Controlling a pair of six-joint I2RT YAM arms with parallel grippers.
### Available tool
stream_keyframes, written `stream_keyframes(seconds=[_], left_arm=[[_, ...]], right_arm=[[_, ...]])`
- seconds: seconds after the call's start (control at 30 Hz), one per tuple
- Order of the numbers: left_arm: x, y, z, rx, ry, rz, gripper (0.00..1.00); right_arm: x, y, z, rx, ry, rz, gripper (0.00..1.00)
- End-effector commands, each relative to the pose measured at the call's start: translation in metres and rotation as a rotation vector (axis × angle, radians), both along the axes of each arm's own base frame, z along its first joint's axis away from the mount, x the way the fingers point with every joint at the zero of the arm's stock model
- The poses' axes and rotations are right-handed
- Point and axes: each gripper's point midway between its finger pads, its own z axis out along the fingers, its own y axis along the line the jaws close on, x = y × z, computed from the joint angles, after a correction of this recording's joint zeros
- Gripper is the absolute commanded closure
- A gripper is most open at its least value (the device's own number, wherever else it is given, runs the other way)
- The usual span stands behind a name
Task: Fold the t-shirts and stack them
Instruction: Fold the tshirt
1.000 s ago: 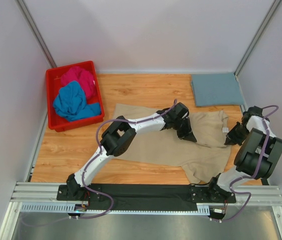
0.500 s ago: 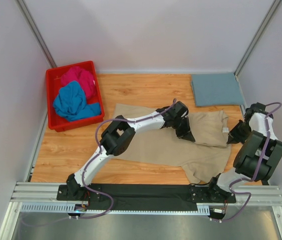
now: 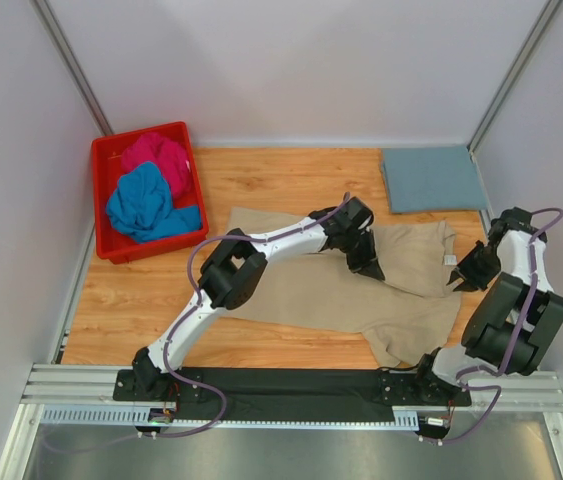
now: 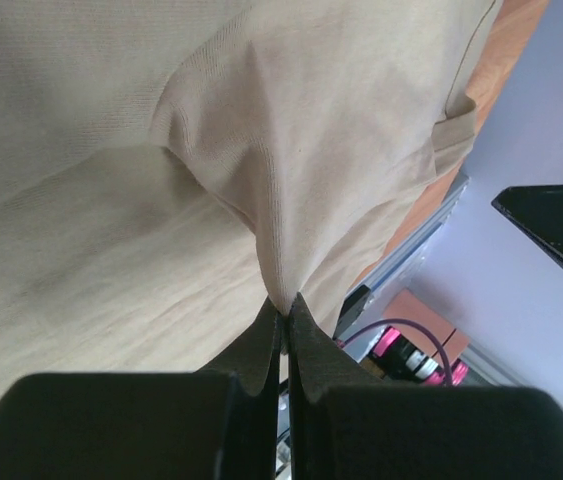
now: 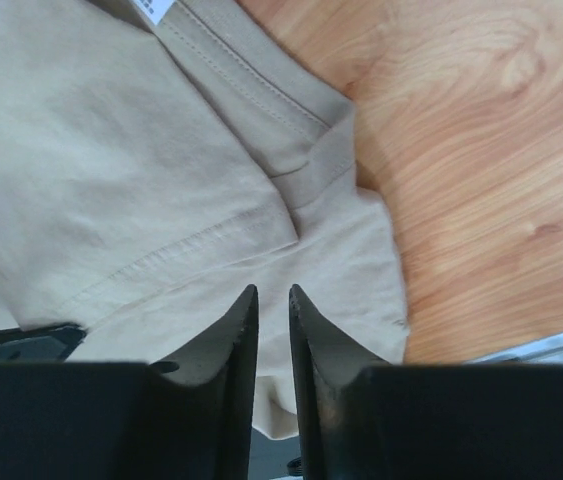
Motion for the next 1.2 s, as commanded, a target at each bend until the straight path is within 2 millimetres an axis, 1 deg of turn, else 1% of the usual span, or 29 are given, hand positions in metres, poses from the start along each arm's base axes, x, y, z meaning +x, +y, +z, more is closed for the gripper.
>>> stream_keyframes(seconds=[0.0, 0.03, 0.07, 0.1, 0.2, 0.27, 0.37, 0.43, 0.5, 0.53, 0.7, 0.87, 0.9, 1.0, 1.03, 1.13, 1.17], left_arm=[[-0.002, 0.0, 0.003, -0.014, 0.012, -0.032, 1.0], [-0.002, 0.001, -0.002, -0.007, 0.022, -0.031, 1.0], [-0.002, 0.0, -0.001, -0.016, 0.02, -0.033, 1.0], [-0.003, 0.0, -0.002, -0.018, 0.021, -0.033, 1.0], [-0.005, 0.0, -0.005, -0.027, 0.031, -0.034, 1.0], [-0.005, 0.0, -0.005, -0.028, 0.03, -0.037, 1.0], [-0.004, -0.001, -0.005, -0.034, 0.031, -0.036, 1.0], [-0.004, -0.001, -0.006, -0.032, 0.034, -0.034, 1.0], [-0.004, -0.002, -0.004, -0.036, 0.029, -0.036, 1.0], [-0.004, -0.002, -0.005, -0.036, 0.027, -0.036, 1.0], [-0.005, 0.0, -0.007, -0.028, 0.031, -0.04, 1.0], [-0.004, -0.001, -0.008, -0.031, 0.032, -0.038, 1.0], [-0.004, -0.001, -0.008, -0.032, 0.032, -0.037, 1.0], [-0.004, -0.002, -0.008, -0.031, 0.036, -0.033, 1.0], [-0.003, -0.002, -0.008, -0.033, 0.034, -0.032, 1.0], [-0.003, -0.003, -0.008, -0.035, 0.033, -0.031, 1.0], [-0.003, -0.003, -0.008, -0.035, 0.033, -0.031, 1.0]], right_arm=[[0.018, 0.006, -0.008, 0.063, -0.056, 0.019, 0.74], [0.019, 0.004, -0.011, 0.05, -0.05, 0.015, 0.7], [0.017, 0.002, -0.016, 0.043, -0.04, 0.011, 0.68], [0.021, 0.0, -0.018, 0.036, -0.052, 0.013, 0.68], [0.025, 0.006, -0.027, 0.08, -0.061, 0.027, 0.67], [0.031, 0.006, -0.031, 0.09, -0.076, 0.023, 0.67], [0.03, 0.006, -0.041, 0.101, -0.053, 0.016, 0.67], [0.028, 0.008, -0.052, 0.114, -0.027, 0.02, 0.68], [0.026, 0.007, -0.057, 0.106, -0.019, 0.021, 0.67], [0.023, 0.006, -0.061, 0.099, -0.009, 0.019, 0.66], [0.018, 0.006, -0.069, 0.09, 0.009, 0.016, 0.65], [0.017, 0.002, -0.07, 0.067, 0.011, 0.026, 0.65], [0.016, 0.001, -0.069, 0.063, 0.015, 0.028, 0.66], [0.014, -0.001, -0.072, 0.051, 0.033, 0.033, 0.74], [0.014, -0.002, -0.072, 0.048, 0.034, 0.034, 0.81], [0.015, -0.003, -0.073, 0.05, 0.04, 0.033, 0.93], [0.015, -0.003, -0.073, 0.05, 0.042, 0.033, 0.95]])
